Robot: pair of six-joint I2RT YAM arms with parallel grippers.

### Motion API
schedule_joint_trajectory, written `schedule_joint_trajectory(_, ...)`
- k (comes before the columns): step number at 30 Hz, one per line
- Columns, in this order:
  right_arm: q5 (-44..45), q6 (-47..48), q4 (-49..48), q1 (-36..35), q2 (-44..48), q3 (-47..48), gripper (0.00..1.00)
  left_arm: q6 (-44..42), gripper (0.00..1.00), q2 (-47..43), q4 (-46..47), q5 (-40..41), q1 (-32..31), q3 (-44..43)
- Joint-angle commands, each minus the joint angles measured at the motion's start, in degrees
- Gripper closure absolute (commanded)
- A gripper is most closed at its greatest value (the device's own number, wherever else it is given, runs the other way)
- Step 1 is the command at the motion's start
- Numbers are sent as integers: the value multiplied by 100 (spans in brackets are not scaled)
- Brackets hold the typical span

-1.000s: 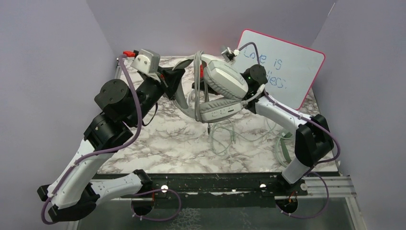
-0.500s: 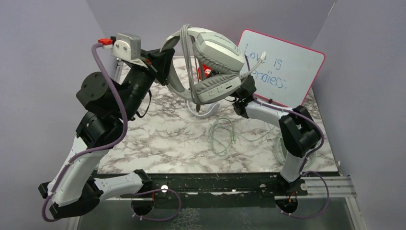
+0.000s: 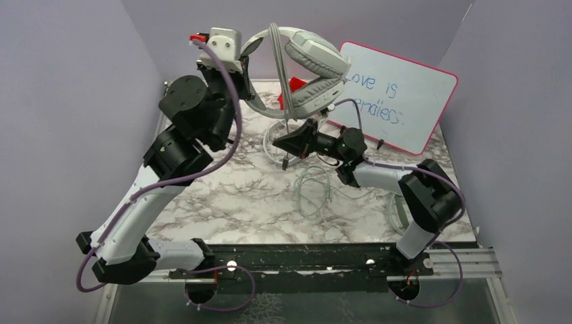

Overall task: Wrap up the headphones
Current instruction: Wrap the headphones cable around the headphones.

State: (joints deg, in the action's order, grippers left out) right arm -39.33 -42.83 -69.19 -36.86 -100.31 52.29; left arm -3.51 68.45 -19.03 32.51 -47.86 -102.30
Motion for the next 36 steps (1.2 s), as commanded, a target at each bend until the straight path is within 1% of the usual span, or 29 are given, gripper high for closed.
schedule_joint_trajectory(1, 245, 546, 1208, -188, 805, -662, 100, -939, 100, 165, 2199, 1572, -5, -477)
schedule_joint_trajectory(2, 231, 604, 1381, -241, 900, -663, 100, -1107, 100, 198, 2467, 1620, -5, -302)
schedule_joint_trajectory(4, 210, 729, 1715, -324, 1177, -663, 100, -1431, 100, 341, 2714, 1740, -10, -139)
schedule_joint_trajectory(6, 369, 1054, 2374, -420, 1518, -575, 100, -1625, 100, 502, 2787, 2032, -9, -120)
schedule_joint_trajectory(9, 517, 1497, 3263, -574, 1909, -445, 100, -1829, 100, 546, 3256, 2148, -8, 277)
schedule_joint_trajectory(12, 734, 1867, 4000, -694, 2357, -496, 100, -2404, 100, 820, 3483, 2493, 14, 307)
schedule_joint_trajectory(14, 779, 2117, 4588, -756, 2647, -439, 100, -2549, 100, 959, 3388, 2528, 137, 351)
schedule_joint_trajectory(17, 861, 2628, 5454, -860, 3115, -312, 100, -2334, 100, 1102, 2957, 2459, 444, 575)
schedule_joint_trajectory(19, 880, 2932, 6072, -875, 3364, -122, 100, -1972, 100, 1116, 2531, 2274, 702, 822)
schedule_joint_trajectory(22, 926, 3389, 6842, -872, 3663, 223, 100, -1326, 100, 1020, 1961, 1542, 1154, 1280)
schedule_joint_trajectory(24, 1021, 3793, 7481, -868, 3781, 579, 100, -1089, 100, 1011, 1532, 1089, 1333, 1463)
schedule_joint_trajectory(27, 884, 4633, 8015, -872, 3815, 1104, 100, -1040, 100, 1039, 1018, 204, 1378, 1716)
schedule_joint_trajectory(30, 692, 5514, 8367, -872, 3716, 1608, 100, -707, 100, 1042, 430, -506, 1376, 1849)
schedule_joint_trajectory(33, 804, 6200, 9426, -870, 3264, 2615, 100, -518, 100, 913, 253, -751, 1375, 2132)
schedule_joint_trajectory(36, 1041, 6285, 10171, -867, 2952, 3249, 100, -638, 100, 748, 156, -987, 1375, 2386)
